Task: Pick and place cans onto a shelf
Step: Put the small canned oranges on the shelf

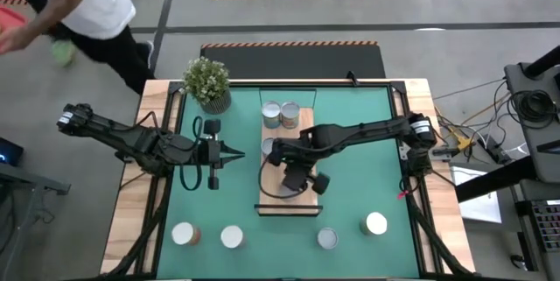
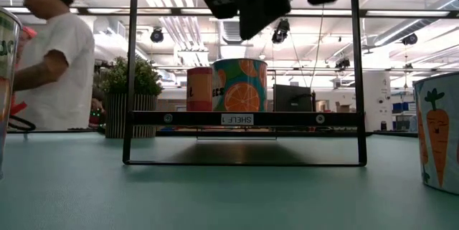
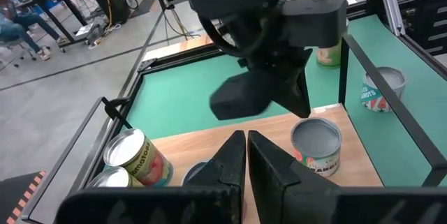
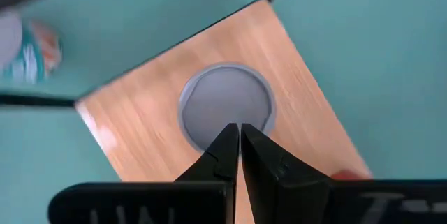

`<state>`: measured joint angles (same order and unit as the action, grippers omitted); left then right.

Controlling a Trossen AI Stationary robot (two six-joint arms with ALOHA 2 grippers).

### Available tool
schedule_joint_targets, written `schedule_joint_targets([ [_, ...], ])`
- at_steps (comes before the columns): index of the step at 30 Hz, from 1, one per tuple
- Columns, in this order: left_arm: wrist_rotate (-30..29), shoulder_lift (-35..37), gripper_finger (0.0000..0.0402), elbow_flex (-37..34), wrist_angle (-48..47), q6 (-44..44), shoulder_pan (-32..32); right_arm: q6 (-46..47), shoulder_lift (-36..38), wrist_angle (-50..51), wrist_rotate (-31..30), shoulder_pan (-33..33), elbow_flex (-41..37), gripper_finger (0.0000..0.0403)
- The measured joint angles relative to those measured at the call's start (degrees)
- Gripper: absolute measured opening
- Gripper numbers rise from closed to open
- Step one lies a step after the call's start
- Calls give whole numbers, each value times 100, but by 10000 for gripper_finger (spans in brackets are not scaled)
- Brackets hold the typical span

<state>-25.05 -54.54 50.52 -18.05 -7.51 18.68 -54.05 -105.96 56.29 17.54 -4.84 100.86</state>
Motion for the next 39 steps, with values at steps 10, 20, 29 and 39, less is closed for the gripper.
schedule_joint_targets([
  [10,1,0,0,0,-2,-58,0,-471,-307,-15,-111,44,-2,9],
  [20,-1,7,0,0,-3,-83,0,-452,-613,-225,-110,50,-4,9],
  [29,-15,257,0,0,-241,-40,0,-258,-645,-904,-623,58,-2,9],
  [39,-14,527,0,-60,-298,91,-1,-78,-621,-1221,-934,39,-3,9],
])
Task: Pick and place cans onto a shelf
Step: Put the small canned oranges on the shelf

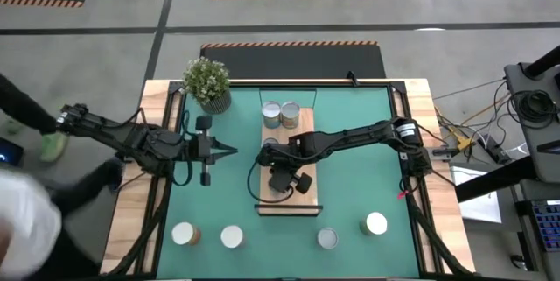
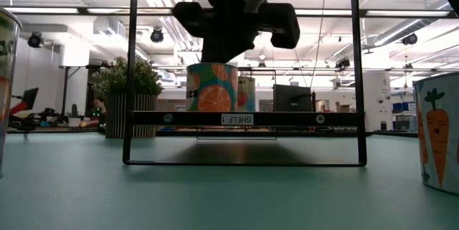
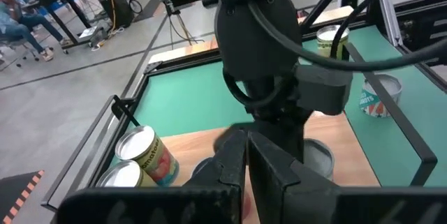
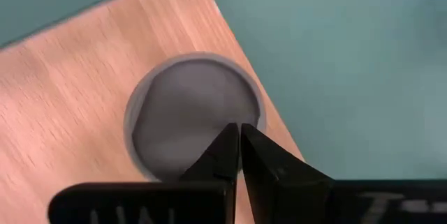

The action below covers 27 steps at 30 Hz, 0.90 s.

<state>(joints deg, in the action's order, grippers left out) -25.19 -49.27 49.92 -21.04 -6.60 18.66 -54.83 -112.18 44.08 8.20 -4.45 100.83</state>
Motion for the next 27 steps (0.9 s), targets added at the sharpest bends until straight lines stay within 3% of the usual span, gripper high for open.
schedule_joint_targets([
  [15,7,45,0,-25,-7,1,1,296,326,1741,-176,-2,308,9],
  [27,20,17,0,-25,-4,1,-1,142,-25,1449,97,-2,14,9],
])
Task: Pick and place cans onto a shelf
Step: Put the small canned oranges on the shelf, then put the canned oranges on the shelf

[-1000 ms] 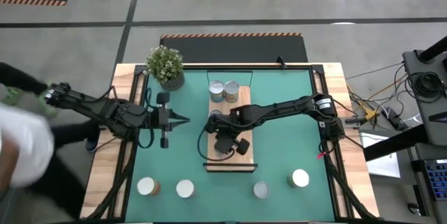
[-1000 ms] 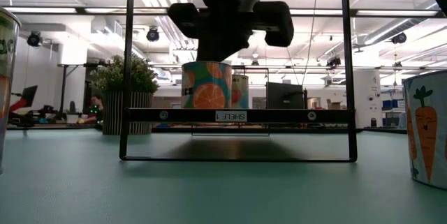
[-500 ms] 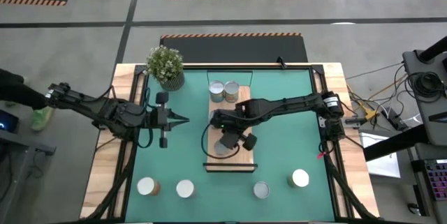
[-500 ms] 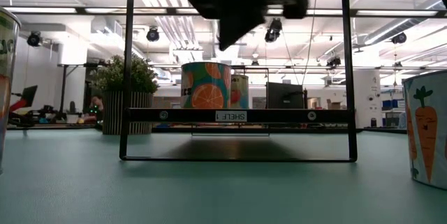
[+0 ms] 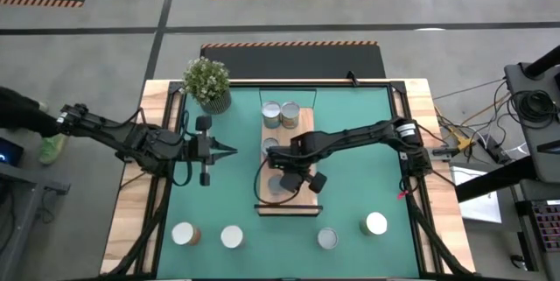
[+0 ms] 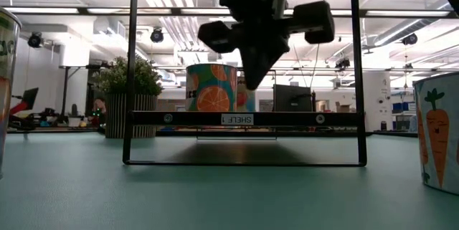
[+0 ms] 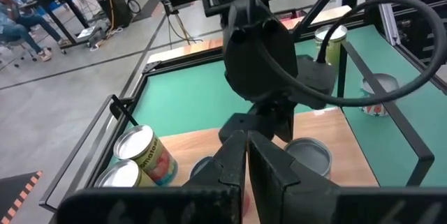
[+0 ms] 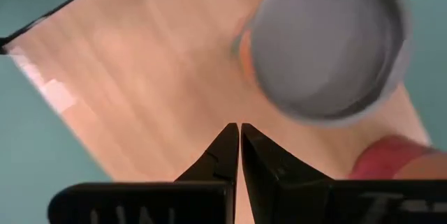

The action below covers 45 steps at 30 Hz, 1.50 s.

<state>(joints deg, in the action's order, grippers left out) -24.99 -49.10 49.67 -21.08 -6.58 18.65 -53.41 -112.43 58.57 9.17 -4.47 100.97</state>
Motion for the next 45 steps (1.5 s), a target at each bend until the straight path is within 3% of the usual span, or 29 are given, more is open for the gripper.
schedule_joint_targets([
  [13,0,-3,0,0,0,-1,1,-109,-65,-810,62,0,0,9],
  [29,2,-5,0,0,0,-1,0,-58,-65,-1012,598,-106,0,9],
  [39,2,-5,0,0,-1,-1,0,126,-10,-1052,565,-114,1,9],
  [45,4,-7,0,-29,2,-1,0,221,449,-1004,132,-118,3,9],
])
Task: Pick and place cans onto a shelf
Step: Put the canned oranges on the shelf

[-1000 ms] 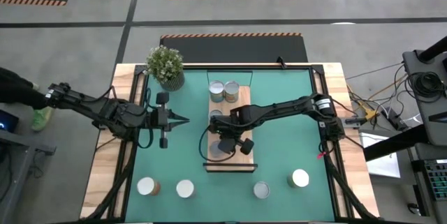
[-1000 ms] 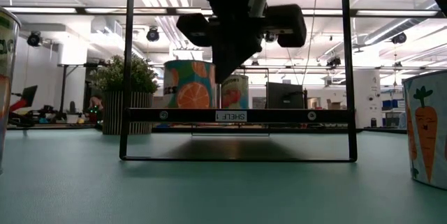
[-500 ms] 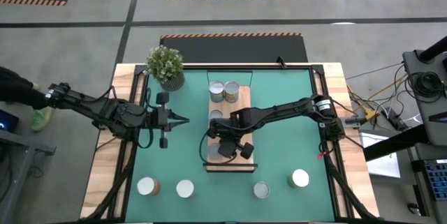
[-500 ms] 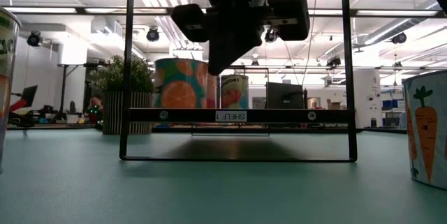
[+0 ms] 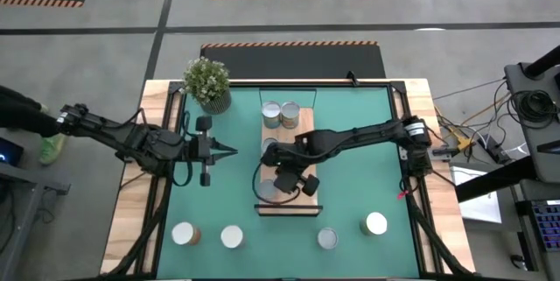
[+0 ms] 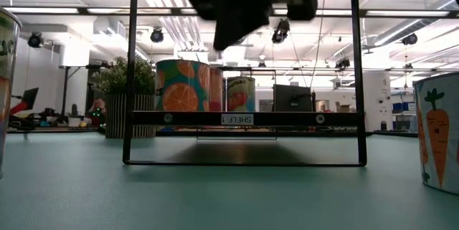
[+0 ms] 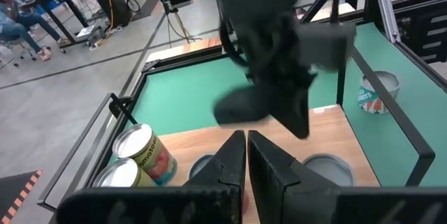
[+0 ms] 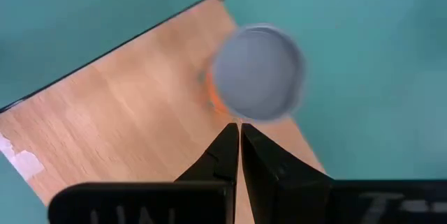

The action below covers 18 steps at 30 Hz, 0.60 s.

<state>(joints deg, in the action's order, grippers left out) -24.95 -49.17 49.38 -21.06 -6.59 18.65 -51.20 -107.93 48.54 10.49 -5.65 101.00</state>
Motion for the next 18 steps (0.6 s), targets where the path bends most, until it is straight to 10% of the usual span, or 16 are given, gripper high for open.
schedule_joint_targets([
  [18,17,-153,0,-2,198,63,1,4047,1363,1123,-923,-766,-103,8],
])
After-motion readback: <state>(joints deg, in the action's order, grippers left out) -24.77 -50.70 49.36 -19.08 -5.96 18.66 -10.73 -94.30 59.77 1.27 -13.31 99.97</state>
